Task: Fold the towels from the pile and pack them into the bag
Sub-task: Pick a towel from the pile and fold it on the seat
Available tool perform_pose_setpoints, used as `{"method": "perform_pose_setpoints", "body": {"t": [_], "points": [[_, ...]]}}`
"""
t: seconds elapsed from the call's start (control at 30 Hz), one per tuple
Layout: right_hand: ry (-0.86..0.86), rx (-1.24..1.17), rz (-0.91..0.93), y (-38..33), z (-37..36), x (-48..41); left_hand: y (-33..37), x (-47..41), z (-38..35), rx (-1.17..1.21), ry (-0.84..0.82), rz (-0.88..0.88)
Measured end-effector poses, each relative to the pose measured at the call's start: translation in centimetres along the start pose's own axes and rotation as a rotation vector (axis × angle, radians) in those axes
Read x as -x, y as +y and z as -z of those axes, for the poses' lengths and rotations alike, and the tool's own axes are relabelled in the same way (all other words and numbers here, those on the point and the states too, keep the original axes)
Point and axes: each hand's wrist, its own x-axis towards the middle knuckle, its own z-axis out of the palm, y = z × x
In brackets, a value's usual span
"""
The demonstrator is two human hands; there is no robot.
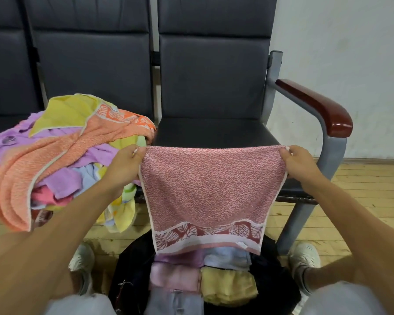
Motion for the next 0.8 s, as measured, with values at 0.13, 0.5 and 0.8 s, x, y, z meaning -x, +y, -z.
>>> {"method": "perform_pose_setpoints", "body": {"t": [0.13, 0.5, 0.8], "points": [[0.012, -0.182, -0.056, -0.1, 0.3, -0.1, 0.0, -0.3, -0.3, 0.05, 0.084, -0.002], [-0.159, -0.723, -0.274, -0.4, 1.3, -0.2, 1.3, 0.1, 0.4, 0.62, -0.026, 0.332], [-0.15, -0.637, -0.133, -0.4, 1.7, -0.1, 1.0, 0.4, 0.8, -0.376, 0.105, -0.231]]}}
